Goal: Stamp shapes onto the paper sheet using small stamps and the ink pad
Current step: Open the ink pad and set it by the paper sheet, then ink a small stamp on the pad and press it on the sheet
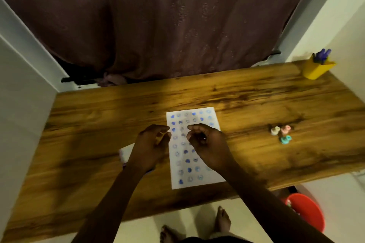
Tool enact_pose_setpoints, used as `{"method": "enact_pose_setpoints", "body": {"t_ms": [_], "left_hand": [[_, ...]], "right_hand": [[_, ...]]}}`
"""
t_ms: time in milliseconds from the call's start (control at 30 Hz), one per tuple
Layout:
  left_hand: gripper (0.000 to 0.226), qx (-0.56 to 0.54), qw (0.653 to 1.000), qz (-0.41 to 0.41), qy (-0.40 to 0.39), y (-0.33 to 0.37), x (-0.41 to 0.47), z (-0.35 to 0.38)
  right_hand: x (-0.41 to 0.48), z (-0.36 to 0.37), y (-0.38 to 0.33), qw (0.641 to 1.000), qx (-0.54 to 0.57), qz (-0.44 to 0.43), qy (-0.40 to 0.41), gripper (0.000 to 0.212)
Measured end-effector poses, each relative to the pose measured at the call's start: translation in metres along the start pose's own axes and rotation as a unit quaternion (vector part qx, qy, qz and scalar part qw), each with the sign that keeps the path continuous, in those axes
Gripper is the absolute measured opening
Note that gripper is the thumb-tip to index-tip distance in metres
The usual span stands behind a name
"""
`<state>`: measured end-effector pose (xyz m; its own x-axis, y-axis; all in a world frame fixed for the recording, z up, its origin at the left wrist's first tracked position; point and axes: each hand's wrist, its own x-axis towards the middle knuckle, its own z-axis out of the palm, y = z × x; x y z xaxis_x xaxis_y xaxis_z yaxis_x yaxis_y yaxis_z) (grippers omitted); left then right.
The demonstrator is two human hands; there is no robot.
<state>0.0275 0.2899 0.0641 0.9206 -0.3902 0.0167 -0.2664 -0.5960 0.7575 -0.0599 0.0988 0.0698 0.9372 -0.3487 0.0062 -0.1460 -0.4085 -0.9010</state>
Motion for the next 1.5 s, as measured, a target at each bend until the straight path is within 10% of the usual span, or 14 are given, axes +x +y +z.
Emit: {"method": "enact_pose_setpoints", "body": {"t_ms": [567,1167,1333,1500], "left_hand": [[0.024,-0.07,0.986,0.062,-0.137,0.118,0.029,0.175],[0.028,0.002,0.991,0.053,-0.123,0.14,0.036,0.256],[0.03,-0.03,0.991,0.06,-0.117,0.144,0.036,0.248],[0.051,-0.089,0.991,0.036,-0.095,0.149,0.043,0.234]], "right_hand": [[0.013,-0.182,0.086,0.987,-0.149,0.017,0.062,0.03],[0.055,-0.253,0.166,0.854,-0.516,-0.024,-0.059,0.025],[0.059,-0.254,0.161,0.883,-0.466,-0.037,-0.041,0.019],[0.06,-0.243,0.131,0.982,-0.183,0.033,-0.033,0.027]]}}
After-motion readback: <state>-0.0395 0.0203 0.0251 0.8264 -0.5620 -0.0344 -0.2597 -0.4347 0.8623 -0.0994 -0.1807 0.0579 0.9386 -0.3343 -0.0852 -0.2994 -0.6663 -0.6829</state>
